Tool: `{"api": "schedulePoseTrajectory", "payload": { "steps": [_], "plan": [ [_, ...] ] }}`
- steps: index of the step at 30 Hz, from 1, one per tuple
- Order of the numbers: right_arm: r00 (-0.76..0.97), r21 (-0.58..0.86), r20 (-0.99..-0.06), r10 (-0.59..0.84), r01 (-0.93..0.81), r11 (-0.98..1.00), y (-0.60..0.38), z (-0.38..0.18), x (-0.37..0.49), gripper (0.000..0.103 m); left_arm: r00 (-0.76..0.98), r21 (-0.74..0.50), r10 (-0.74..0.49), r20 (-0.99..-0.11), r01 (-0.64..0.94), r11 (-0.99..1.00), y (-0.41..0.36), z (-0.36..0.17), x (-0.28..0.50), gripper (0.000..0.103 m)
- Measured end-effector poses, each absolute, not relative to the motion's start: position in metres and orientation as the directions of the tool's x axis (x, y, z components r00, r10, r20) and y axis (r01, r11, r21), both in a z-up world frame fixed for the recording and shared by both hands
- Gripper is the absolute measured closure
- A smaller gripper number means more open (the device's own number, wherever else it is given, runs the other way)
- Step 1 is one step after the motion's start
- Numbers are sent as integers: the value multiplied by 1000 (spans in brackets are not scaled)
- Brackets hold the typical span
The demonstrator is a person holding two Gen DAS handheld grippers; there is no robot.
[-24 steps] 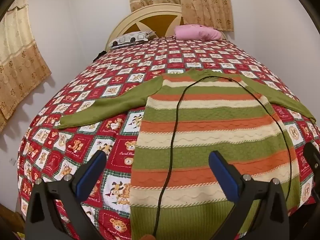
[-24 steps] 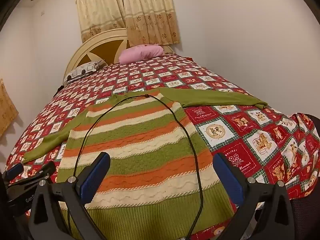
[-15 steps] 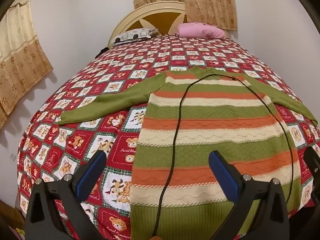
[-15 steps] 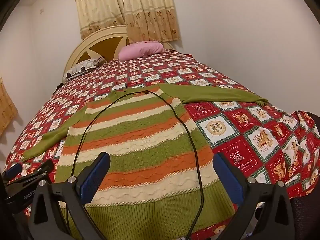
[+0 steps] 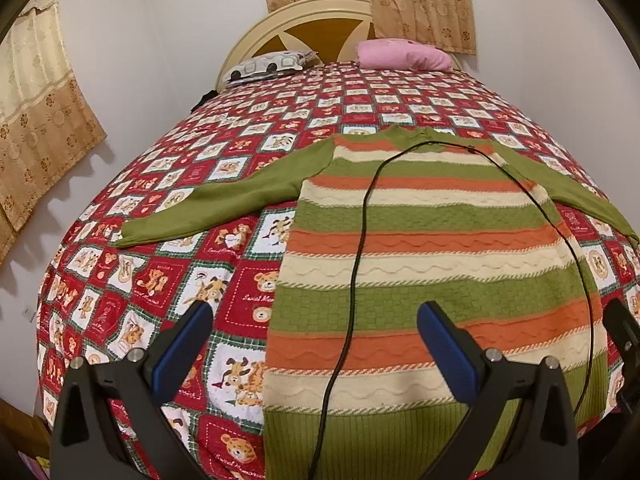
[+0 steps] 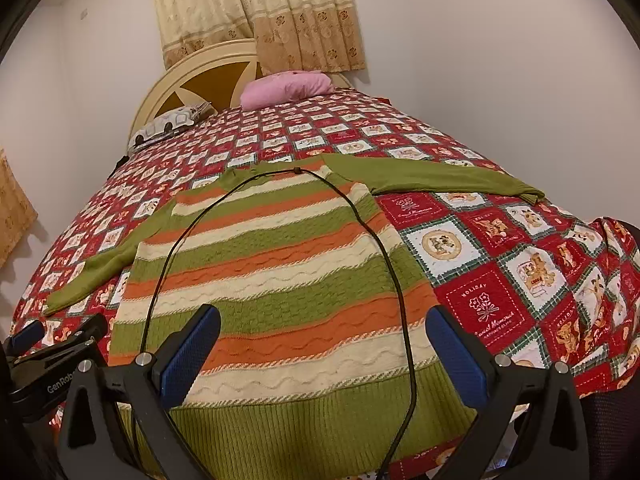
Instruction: Fold small clothes
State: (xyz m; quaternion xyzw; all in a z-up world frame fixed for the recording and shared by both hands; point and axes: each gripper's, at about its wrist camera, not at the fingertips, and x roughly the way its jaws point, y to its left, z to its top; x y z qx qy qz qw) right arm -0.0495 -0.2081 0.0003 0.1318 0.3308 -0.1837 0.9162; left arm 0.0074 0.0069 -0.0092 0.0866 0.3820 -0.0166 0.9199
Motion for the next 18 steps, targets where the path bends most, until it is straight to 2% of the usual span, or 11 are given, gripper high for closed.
{"api": "schedulePoseTrajectory", "payload": {
  "steps": [14,16,18],
  "plan": [
    [697,114,-676,-240,419,901,-208,-7,-41,1,692,148,34,-721,107,983,5,-16,15,0],
    [698,97,-671,-250,417,904,-210,-7,-39,1,681,127,6,-732,127,984,6,-18,19,0],
    [699,79,-664,-266,419,905,-216,-6,-37,1,642,49,-69,-764,165,985,14,-22,29,0]
  ]
}}
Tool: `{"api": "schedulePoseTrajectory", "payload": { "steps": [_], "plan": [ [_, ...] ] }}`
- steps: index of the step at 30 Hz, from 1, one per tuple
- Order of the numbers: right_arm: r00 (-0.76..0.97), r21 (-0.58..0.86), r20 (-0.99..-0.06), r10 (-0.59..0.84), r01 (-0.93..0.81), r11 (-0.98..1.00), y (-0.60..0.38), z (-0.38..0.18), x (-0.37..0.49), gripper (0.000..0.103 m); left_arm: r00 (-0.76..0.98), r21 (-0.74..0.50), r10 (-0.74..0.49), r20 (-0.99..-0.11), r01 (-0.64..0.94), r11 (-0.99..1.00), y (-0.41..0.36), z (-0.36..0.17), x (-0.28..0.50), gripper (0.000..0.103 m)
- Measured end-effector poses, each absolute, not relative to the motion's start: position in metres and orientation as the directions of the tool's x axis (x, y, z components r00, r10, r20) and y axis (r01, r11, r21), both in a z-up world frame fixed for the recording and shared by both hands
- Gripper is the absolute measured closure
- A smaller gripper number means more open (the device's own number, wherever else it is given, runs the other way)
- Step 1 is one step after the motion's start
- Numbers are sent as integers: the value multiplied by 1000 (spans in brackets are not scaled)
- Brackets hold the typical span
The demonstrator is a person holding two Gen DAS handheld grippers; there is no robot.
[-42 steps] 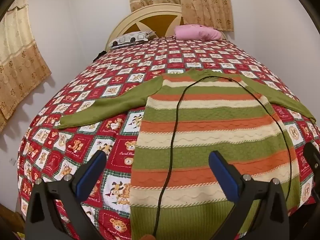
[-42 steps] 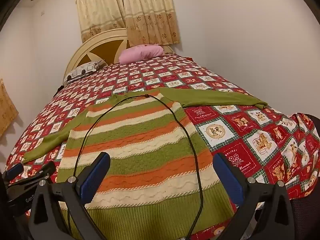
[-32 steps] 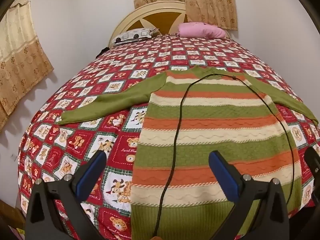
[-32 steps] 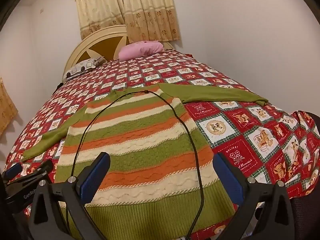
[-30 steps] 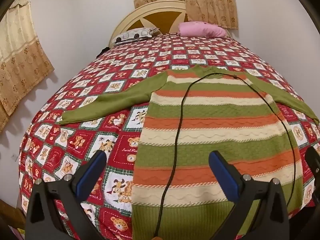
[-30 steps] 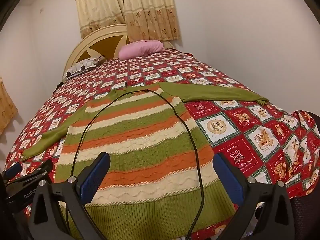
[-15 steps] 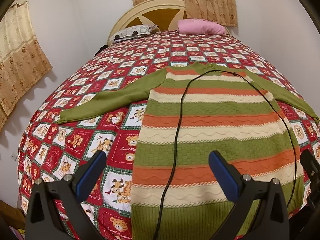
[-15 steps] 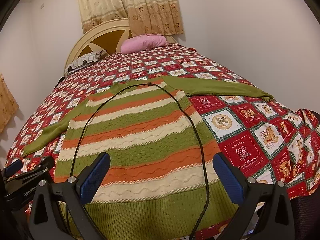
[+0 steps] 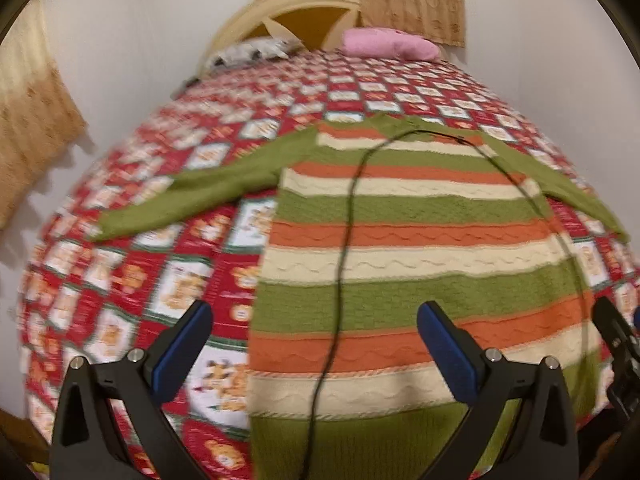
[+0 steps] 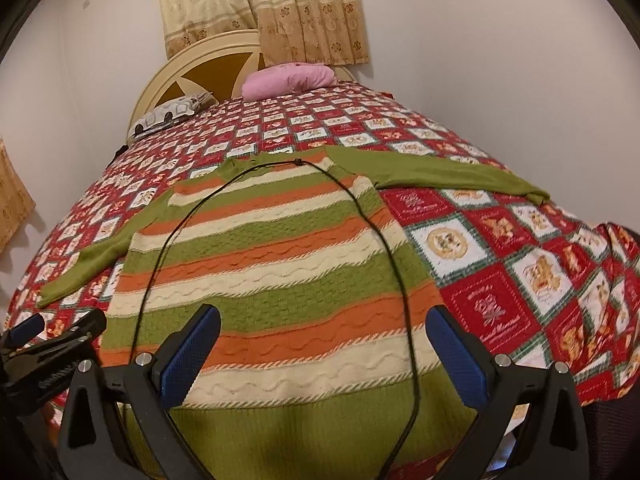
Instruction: Fold small clothes
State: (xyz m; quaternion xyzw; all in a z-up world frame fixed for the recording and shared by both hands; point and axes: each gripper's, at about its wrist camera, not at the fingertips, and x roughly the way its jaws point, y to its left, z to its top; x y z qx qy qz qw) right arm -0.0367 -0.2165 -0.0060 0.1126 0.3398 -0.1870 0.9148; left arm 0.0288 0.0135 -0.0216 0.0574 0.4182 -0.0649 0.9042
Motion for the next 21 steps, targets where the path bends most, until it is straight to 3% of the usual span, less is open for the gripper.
{"api": "schedulePoseTrajectory", "payload": {
  "steps": [9,18,21],
  "plan": [
    [679,4,-627,-382,493,870,-289,3,30,1,643,-26,-50,-764,47,999,34,-25,113,0],
    [615,-49,-651,-444,551,833,-334,-39,126,1,543,-61,-11,-840,-74,995,7,-85,187,0],
    [592,-54,-683,-428,543,838,-338,-57,143,1,494,-117,-55,-868,-94,989,7,-104,193,0]
  ]
}}
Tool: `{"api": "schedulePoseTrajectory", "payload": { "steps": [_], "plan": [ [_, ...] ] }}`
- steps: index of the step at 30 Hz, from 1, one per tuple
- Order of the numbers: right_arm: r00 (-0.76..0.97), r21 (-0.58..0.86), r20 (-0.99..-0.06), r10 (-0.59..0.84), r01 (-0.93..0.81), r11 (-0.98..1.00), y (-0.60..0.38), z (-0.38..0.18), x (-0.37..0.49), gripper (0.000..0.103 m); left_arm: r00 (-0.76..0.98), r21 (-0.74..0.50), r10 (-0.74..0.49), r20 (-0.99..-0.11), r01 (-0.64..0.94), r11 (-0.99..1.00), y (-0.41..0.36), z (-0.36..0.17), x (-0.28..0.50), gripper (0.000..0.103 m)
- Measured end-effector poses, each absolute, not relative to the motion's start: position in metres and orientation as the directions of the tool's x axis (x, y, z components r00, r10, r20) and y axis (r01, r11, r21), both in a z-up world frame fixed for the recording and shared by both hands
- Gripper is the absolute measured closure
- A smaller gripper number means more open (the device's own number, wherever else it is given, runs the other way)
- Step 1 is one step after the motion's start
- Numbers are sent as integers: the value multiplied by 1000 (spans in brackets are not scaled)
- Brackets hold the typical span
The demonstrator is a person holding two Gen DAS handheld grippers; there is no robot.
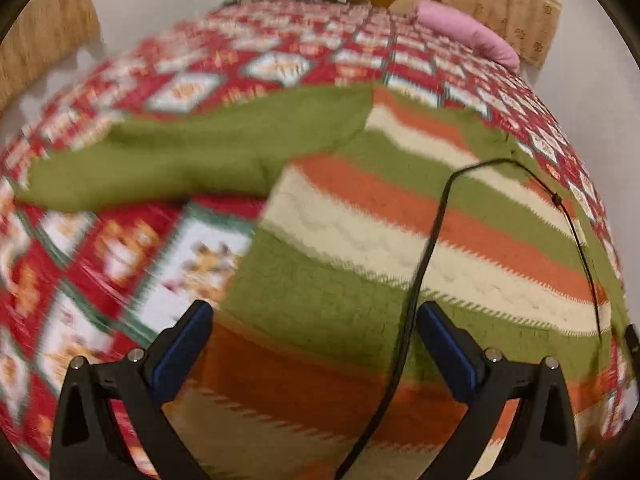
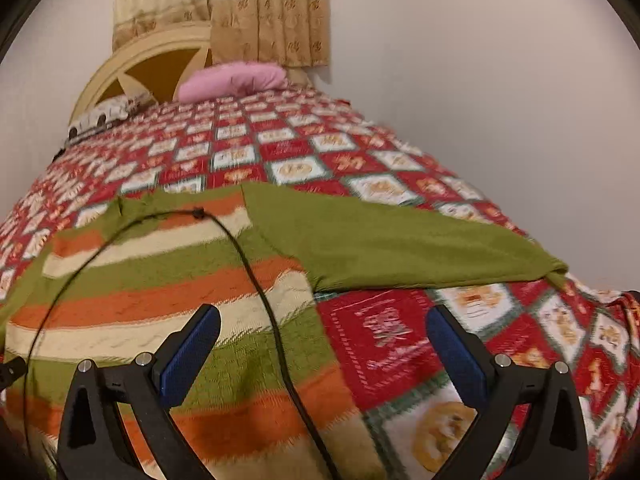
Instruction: Fold small clothes
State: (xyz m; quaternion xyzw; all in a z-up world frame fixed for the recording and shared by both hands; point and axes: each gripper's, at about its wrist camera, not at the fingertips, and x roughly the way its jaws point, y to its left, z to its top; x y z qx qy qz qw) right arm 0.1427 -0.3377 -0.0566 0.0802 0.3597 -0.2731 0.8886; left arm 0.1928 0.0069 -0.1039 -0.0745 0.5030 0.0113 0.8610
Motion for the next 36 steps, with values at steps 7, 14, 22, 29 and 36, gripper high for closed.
{"api": "schedulePoseTrajectory", "payload": {
  "steps": [7,14,22,29,36],
  "plan": [
    [592,-105,-679,-435,508,855,-325,-70,156,1,548,-96,-15,-836,-119,988,7,-100,186,0],
    [547,-125,-713,-439,517,847,-324,-76,165,1,537,-115,-46,-843,-96,989,2,-101,192,0],
    [539,-209,-694,-477,483,850,-327,-72,165,1,501,-92,-36,-865,-88,992,0,-102,177,0],
    [501,-296,-707,-499,431,852,-318,-82,161,1,496,-82,-70,-866,-4,997,0,-104,154,0],
    [508,-274,-689,-516,476,835,-327,-78,154,1,505,-62,-48,-862,-11,998,-9,-107,153,0]
  ]
}}
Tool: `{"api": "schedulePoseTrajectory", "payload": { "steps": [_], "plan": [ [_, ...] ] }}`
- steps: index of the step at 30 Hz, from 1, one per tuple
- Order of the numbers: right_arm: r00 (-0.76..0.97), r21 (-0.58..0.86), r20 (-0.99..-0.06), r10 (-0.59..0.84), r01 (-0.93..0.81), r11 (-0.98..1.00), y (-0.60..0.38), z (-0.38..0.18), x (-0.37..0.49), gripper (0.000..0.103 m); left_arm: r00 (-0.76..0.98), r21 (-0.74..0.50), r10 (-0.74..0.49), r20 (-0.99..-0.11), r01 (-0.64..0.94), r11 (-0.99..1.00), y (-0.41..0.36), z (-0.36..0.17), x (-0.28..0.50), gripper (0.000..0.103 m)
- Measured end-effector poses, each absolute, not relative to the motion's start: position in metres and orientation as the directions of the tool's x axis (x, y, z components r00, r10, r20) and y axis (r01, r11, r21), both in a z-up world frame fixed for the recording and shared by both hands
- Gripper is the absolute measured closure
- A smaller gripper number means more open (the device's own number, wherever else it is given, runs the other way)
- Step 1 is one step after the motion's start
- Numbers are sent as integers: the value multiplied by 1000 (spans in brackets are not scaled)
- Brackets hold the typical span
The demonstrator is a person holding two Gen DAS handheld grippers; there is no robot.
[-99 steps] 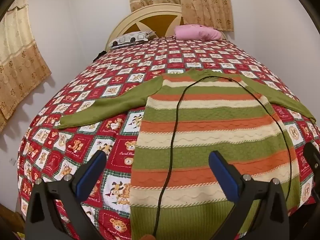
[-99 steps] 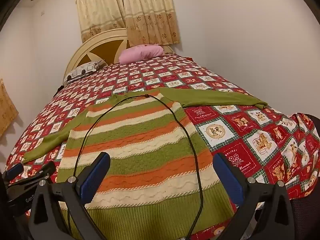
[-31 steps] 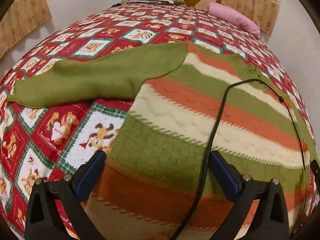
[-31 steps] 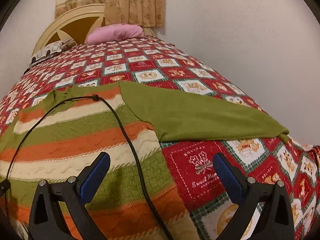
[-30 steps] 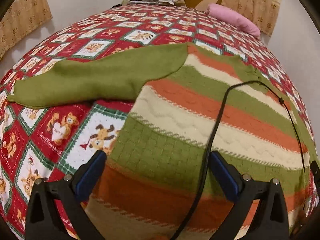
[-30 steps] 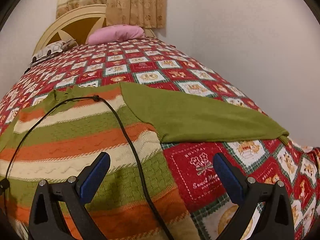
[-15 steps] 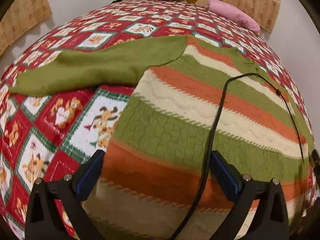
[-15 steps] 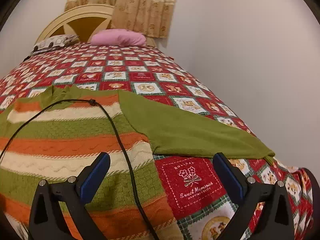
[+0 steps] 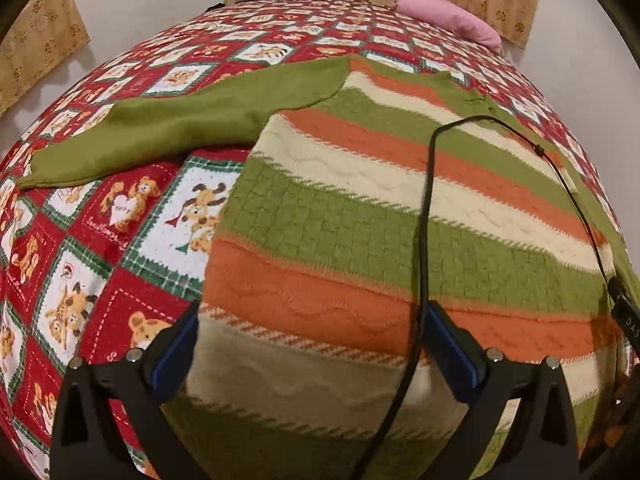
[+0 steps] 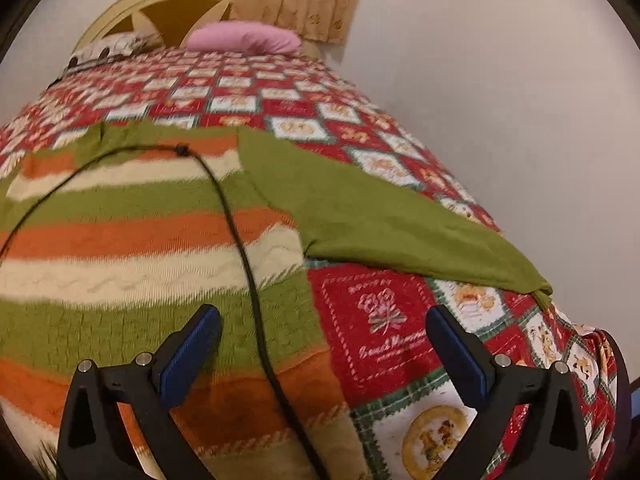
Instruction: Fold small clothes
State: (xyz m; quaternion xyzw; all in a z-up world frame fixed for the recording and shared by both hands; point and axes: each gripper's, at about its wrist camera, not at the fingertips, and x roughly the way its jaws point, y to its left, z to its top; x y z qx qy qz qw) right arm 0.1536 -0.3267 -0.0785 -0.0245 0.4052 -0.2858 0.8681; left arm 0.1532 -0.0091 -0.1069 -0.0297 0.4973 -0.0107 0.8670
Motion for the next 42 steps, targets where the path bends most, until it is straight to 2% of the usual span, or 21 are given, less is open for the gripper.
{"api": "schedulePoseTrajectory", "payload": {
  "steps": [4,6,11,16,18,23,35,42],
  "plan": [
    [459,-293,-757,-464,396,870,-325,-92,161,1,456,-90,-103,-884,51,995,-10,-104,150,0],
    [459,-288,-762,-456,392,874,-326,-90,156,1,446,-80,-117,-887,100,992,-13,-104,142,0],
    [437,-124,-838,-326,431,894,-344,-92,139,1,470,-60,-115,-875,132,989,-17,-106,130,0],
    [482,16,-837,-259,493,870,-355,-95,140,1,488,-122,-130,-863,49,991,-16,-106,138,0],
    [471,11,-845,-254,490,871,-353,-94,140,1,498,-93,-114,-859,68,993,-20,-107,135,0],
    [456,-13,-857,-240,446,895,-338,-92,123,1,474,-123,-176,-863,141,982,-14,-104,122,0],
    [465,-13,-847,-257,465,885,-316,-94,103,1,478,-84,-158,-864,172,981,-19,-106,114,0],
    [471,9,-852,-230,452,892,-302,-95,83,1,467,-120,-208,-859,211,970,-14,-105,109,0]
  ]
}}
